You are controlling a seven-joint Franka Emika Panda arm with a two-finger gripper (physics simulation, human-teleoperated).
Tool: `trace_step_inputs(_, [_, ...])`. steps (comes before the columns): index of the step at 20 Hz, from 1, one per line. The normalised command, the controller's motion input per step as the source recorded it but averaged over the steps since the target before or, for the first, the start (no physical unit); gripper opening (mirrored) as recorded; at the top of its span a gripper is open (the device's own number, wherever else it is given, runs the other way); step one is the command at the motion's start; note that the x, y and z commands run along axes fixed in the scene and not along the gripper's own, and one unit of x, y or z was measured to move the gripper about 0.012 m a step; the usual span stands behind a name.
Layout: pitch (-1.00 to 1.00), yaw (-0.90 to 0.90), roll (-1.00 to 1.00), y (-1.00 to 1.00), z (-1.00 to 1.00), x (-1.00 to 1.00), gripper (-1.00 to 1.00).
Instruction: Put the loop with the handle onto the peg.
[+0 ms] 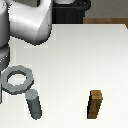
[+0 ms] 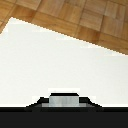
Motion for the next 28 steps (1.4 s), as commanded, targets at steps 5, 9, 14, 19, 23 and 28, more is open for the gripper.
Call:
trace_step_inputs(5, [0.0, 0.0, 0.0, 0.2, 0.4, 0.0, -1.0])
trace_step_inputs(9, [0.0, 0.0, 0.0, 0.0, 1.0, 0.0, -1.0])
trace_step_inputs(14, [0.0, 0.0, 0.0, 0.4, 0.0, 0.2, -1.0])
trace_step_inputs(19, [0.0, 0.0, 0.0, 0.0, 0.0, 0.6, -1.0])
trace_step_inputs(23, [0.0, 0.0, 0.0, 0.0, 0.0, 1.0, -1.0])
trace_step_inputs(28, [0.0, 0.0, 0.0, 0.2, -0.2, 0.0, -1.0])
